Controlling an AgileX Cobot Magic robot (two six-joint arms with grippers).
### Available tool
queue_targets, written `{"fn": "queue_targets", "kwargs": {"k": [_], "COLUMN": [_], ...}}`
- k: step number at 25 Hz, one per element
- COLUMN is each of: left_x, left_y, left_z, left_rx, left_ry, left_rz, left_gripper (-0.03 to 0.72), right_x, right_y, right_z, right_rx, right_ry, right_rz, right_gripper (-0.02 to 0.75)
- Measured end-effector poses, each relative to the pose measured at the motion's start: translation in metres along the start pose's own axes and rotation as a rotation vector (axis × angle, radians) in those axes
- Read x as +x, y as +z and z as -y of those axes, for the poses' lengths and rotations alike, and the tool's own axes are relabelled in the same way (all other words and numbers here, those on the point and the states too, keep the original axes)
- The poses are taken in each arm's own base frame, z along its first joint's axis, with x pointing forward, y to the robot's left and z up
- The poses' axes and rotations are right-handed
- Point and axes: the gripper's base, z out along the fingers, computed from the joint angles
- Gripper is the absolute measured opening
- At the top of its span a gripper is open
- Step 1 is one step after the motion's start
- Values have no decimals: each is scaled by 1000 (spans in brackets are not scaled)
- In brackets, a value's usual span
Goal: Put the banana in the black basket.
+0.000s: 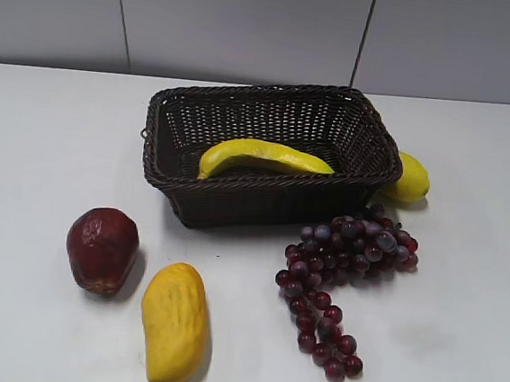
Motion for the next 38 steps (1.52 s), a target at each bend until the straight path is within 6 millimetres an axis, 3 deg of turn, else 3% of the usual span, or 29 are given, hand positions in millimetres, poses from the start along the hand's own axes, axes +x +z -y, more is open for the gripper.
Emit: {"fn": "queue_targets", "kwargs": {"k": [6, 12, 23, 38], "left_x": [0, 0, 0, 0], "left_y": [0, 0, 0, 0], "left_z": [0, 0, 0, 0], "left_rx": [0, 0, 0, 0], "left_ry": [0, 0, 0, 0], "left_rz": [0, 1, 1, 1], "left_gripper": [575, 575, 575, 575], "right_x": [61, 109, 140, 190], "right_y": [9, 20, -11, -39], "right_z": [-4, -7, -10, -15], "right_rx": [13, 26, 47, 72], "right_ry": [-2, 2, 11, 4], "right_rz": [54, 124, 400, 759], "right_gripper": [591, 591, 591, 589]}}
